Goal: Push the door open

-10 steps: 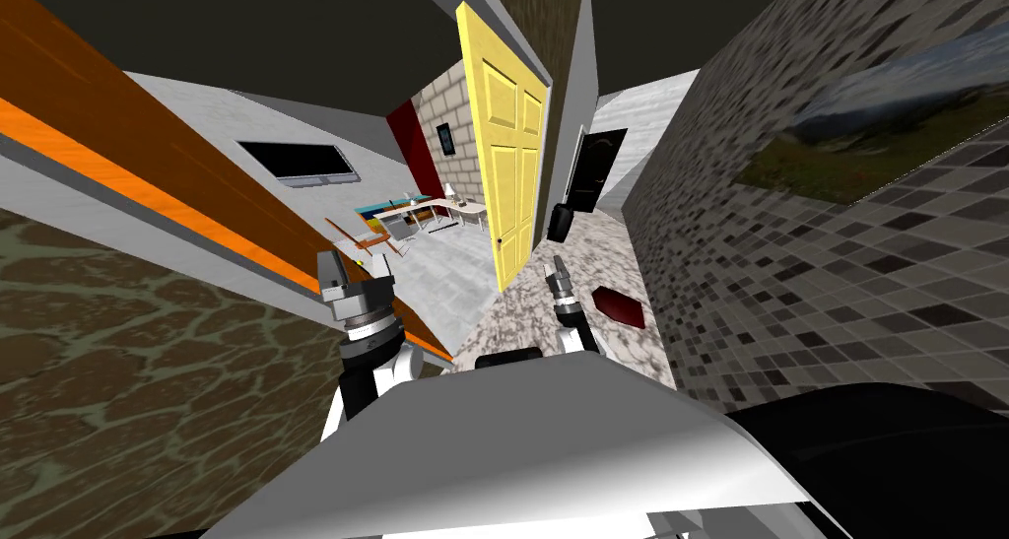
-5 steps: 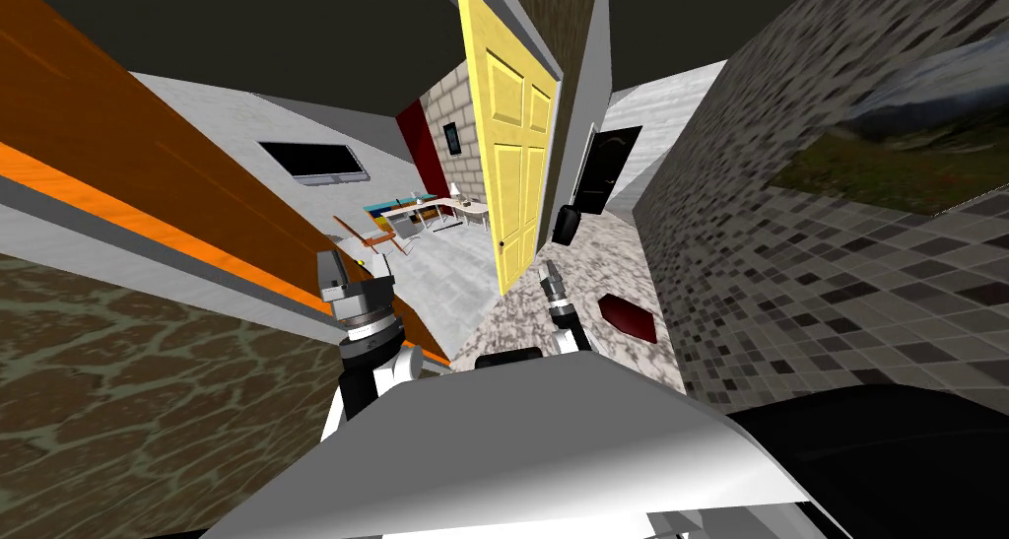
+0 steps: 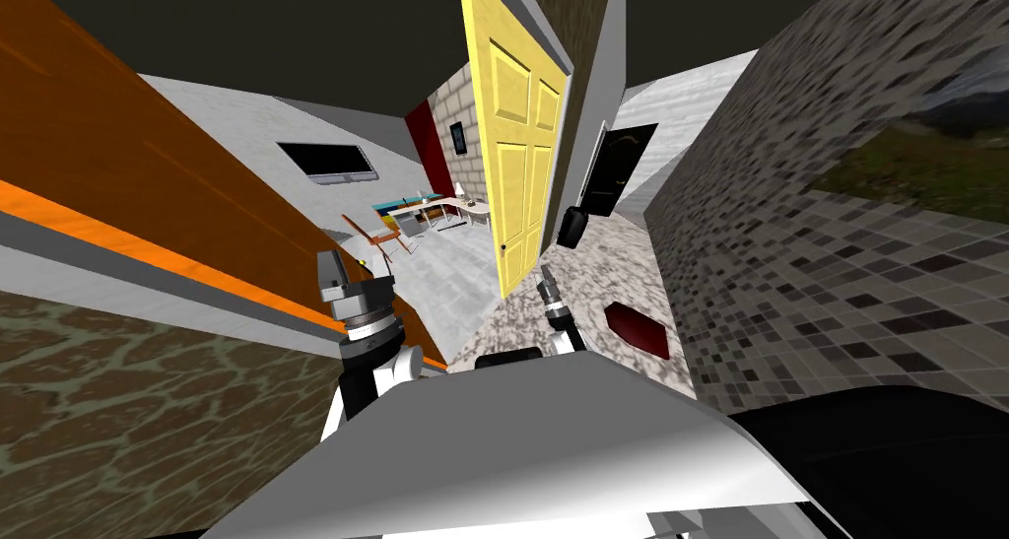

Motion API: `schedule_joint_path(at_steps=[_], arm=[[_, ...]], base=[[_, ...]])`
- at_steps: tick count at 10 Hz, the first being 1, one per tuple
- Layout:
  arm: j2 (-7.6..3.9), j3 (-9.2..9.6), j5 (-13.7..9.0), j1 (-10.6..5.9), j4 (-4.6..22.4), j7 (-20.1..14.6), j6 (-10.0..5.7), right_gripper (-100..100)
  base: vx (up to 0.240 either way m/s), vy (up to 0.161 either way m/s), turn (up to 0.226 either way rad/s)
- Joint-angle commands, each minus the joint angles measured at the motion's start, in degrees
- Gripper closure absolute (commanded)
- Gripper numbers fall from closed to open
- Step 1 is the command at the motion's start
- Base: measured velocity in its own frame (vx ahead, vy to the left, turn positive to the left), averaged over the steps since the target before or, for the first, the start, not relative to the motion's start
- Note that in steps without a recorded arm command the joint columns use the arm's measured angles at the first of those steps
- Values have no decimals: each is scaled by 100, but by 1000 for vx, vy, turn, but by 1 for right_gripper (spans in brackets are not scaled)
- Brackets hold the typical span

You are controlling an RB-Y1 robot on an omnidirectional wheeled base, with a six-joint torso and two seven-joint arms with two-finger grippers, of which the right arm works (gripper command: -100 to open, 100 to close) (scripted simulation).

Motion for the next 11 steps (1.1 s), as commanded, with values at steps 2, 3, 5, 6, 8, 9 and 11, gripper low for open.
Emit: schedule_joint_path(at_steps=[2, 3, 5, 6, 8, 9, 11], arm=[[9, 111, 31, -95, 328, 7, -61, -100], [10, 168, 45, -146, 504, 7, -90, -100], [10, 254, 67, -224, 768, 7, -134, -100], [12, 282, 74, -249, 854, 7, -148, -100], [20, 365, 95, -325, 1110, 7, -190, -100], [22, 393, 102, -350, 1196, 7, -204, -100], [27, 449, 116, -400, 1367, 7, -233, -100]], base=[[110, -73, 114], [129, -85, 138], [132, -102, 108], [110, -96, 101], [117, -97, 98], [90, -72, 81], [89, -70, 65]])
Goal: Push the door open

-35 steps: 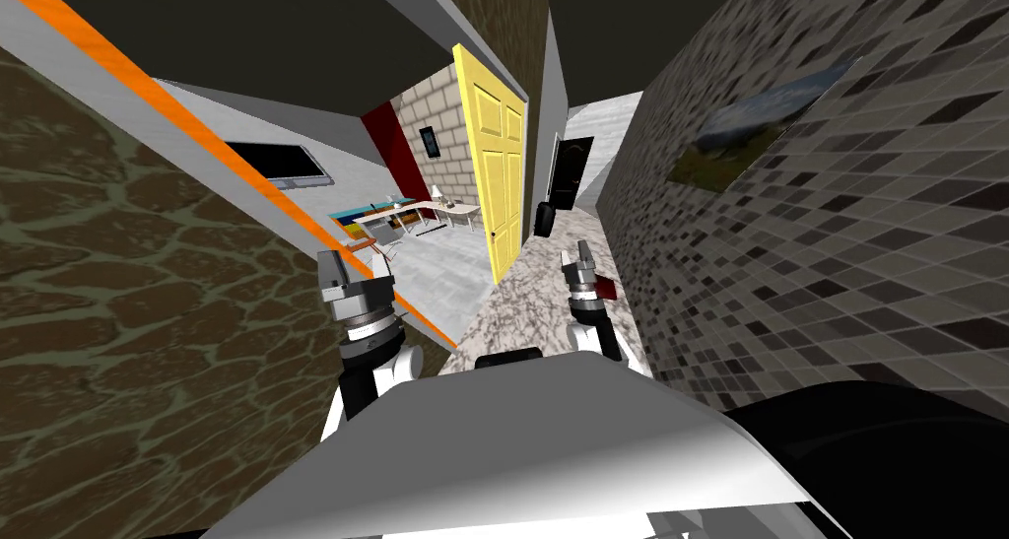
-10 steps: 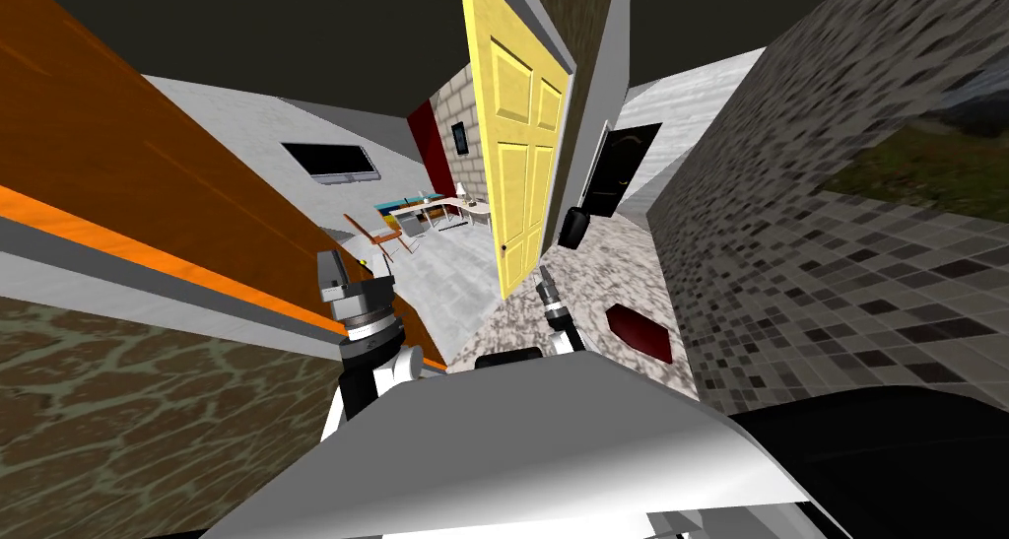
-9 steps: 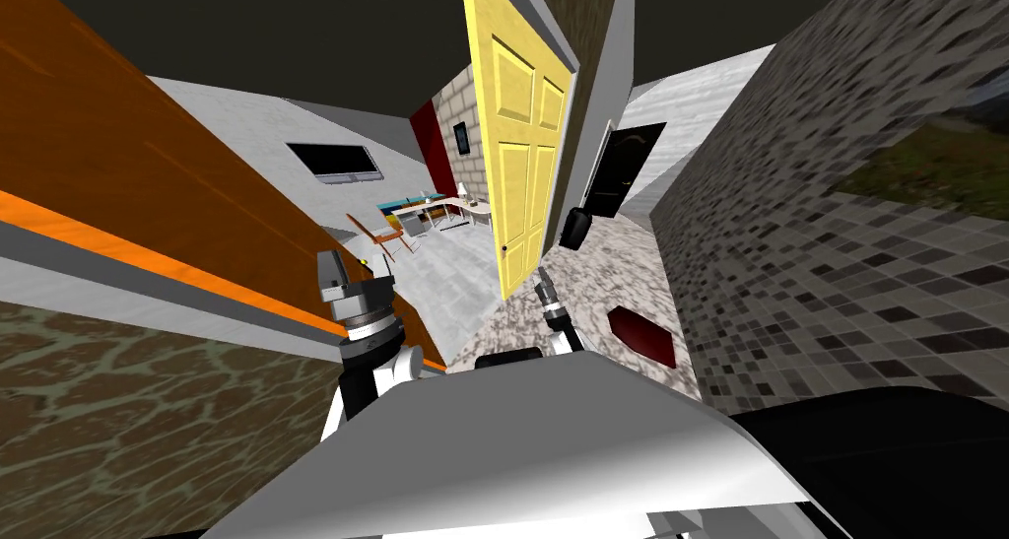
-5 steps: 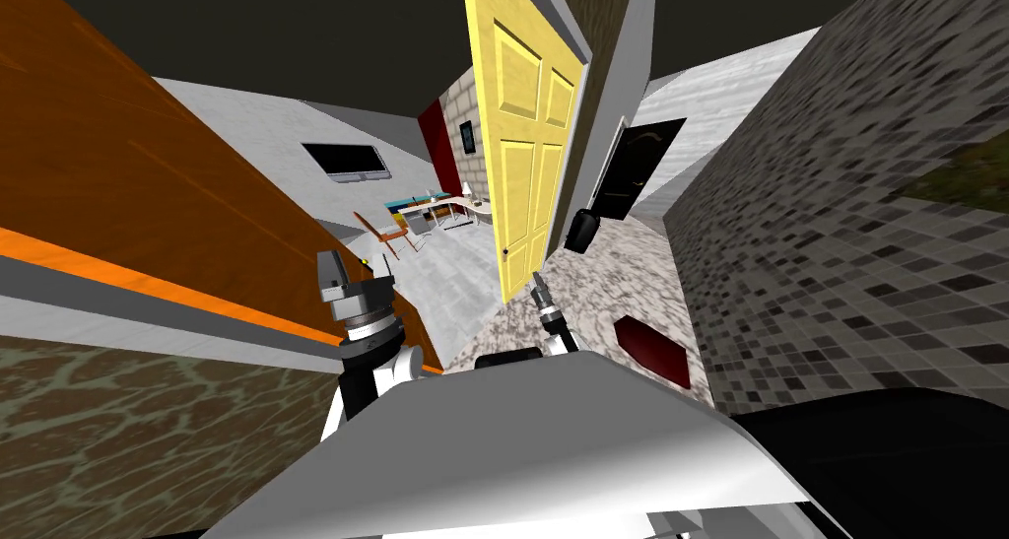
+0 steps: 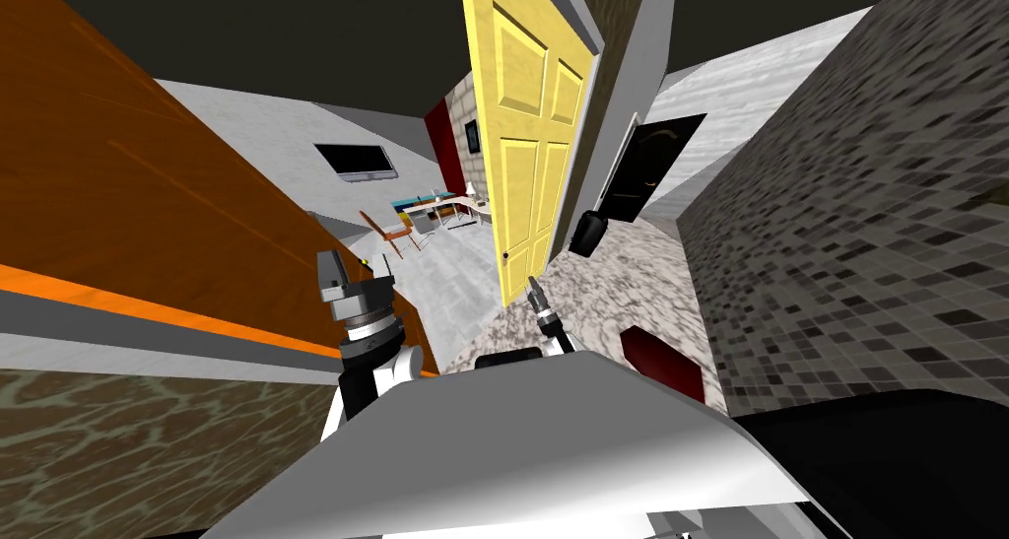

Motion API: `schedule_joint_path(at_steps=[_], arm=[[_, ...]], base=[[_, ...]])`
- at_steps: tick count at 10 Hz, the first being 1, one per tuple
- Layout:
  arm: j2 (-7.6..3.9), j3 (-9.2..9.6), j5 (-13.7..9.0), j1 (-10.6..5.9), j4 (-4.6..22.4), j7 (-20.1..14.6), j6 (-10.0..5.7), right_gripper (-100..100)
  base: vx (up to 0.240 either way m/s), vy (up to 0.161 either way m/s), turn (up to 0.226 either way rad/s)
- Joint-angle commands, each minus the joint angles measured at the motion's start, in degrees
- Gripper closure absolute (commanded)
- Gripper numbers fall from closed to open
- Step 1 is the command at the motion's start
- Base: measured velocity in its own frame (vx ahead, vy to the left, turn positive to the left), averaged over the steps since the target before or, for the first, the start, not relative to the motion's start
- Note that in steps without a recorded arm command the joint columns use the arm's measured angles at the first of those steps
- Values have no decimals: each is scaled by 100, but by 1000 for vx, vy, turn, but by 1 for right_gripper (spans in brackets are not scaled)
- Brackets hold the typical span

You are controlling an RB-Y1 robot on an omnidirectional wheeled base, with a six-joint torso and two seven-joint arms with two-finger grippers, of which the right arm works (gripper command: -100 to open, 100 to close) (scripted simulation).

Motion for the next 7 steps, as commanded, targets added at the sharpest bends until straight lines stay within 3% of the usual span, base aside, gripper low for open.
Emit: schedule_joint_path(at_steps=[1, 4, 7], arm=[[1, 69, 16, -70, 198, -6, -17, -100], [25, 200, 49, -188, 600, -6, -84, -100], [40, 278, 69, -258, 840, -6, -123, -100]], base=[[105, -79, 119], [142, -123, 121], [77, -81, 67]])
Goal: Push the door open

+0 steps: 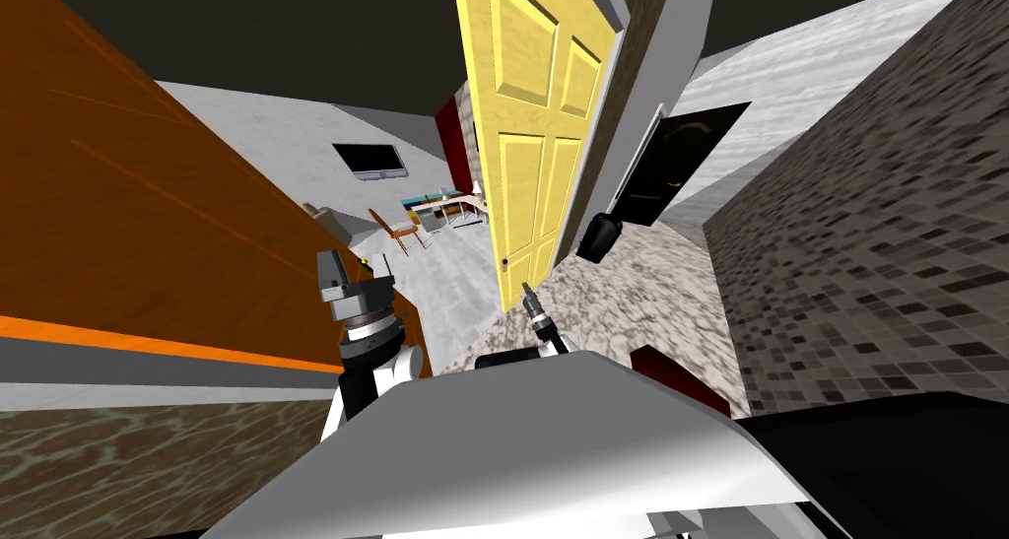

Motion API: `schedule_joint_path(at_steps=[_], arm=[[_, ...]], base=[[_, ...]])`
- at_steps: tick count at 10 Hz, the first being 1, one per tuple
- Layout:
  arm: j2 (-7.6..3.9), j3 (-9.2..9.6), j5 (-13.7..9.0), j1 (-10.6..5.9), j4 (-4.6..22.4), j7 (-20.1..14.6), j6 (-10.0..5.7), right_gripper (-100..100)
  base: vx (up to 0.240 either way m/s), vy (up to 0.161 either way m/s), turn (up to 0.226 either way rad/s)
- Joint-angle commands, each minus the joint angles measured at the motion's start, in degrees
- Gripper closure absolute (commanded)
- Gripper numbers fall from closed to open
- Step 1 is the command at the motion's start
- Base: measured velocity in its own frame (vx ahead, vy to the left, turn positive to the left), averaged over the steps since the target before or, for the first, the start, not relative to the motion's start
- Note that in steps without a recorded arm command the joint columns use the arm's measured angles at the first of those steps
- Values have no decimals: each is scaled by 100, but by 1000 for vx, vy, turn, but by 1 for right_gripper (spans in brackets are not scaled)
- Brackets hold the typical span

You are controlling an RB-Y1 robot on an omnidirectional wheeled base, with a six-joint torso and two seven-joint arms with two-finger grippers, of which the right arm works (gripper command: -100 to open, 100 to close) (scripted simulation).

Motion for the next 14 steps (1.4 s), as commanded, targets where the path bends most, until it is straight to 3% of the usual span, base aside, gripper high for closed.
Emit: schedule_joint_path(at_steps=[1, 9, 13, 14], arm=[[9, 63, 14, -57, 201, -6, -44, -100], [125, 386, 96, -349, 1195, -7, -208, -100], [237, 571, 143, -516, 1763, -7, -302, -100], [245, 582, 146, -526, 1798, -7, -308, -100]], base=[[74, -79, 103], [123, -123, 106], [132, -156, 116], [84, -133, 60]])
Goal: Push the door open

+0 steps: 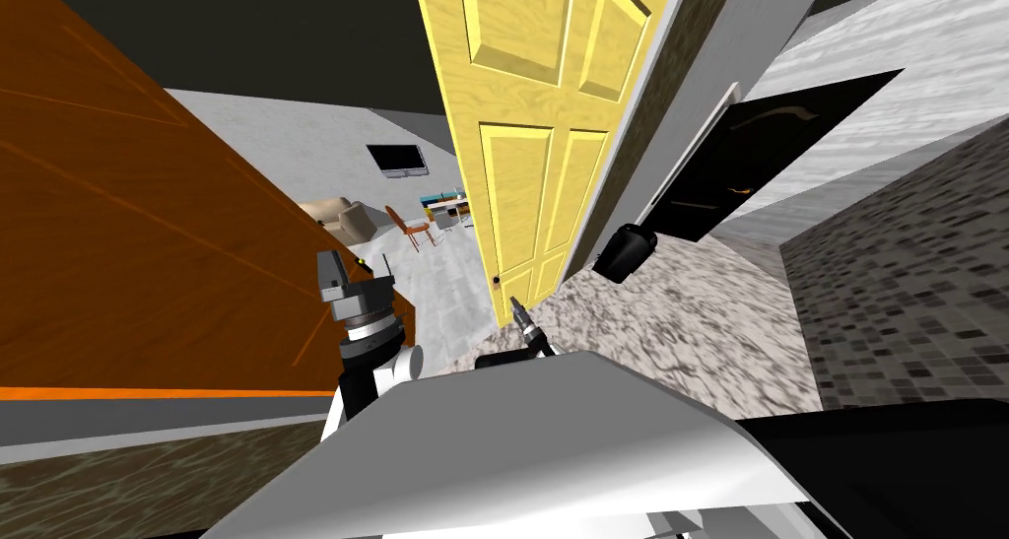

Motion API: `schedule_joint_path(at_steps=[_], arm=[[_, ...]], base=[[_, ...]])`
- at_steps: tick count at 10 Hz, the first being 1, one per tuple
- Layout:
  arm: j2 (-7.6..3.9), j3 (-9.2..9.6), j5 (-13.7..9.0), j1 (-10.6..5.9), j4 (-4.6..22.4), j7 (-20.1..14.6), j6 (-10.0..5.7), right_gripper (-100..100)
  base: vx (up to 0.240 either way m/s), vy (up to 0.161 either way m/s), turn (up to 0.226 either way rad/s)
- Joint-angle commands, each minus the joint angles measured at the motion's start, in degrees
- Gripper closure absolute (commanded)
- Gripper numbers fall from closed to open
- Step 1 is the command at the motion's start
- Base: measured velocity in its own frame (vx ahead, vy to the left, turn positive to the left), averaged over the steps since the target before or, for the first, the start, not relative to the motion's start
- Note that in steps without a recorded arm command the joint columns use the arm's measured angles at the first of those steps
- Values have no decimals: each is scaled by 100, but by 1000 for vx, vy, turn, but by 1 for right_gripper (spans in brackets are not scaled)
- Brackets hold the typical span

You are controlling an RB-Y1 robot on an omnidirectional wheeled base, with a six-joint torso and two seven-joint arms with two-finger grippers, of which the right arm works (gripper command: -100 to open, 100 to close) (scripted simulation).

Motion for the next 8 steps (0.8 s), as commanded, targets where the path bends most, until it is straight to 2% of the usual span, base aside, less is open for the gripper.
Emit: schedule_joint_path(at_steps=[1, 2, 4, 8], arm=[[32, 41, 10, -37, 158, 0, -54, -100], [58, 69, 17, -62, 244, -1, -68, -100], [19, 13, -2, -121, 306, -5, -92, -100], [35, -53, -21, -196, 412, 8, -103, -100]], base=[[64, -82, 56], [59, -89, 69], [72, -10, 26], [187, 99, 27]])
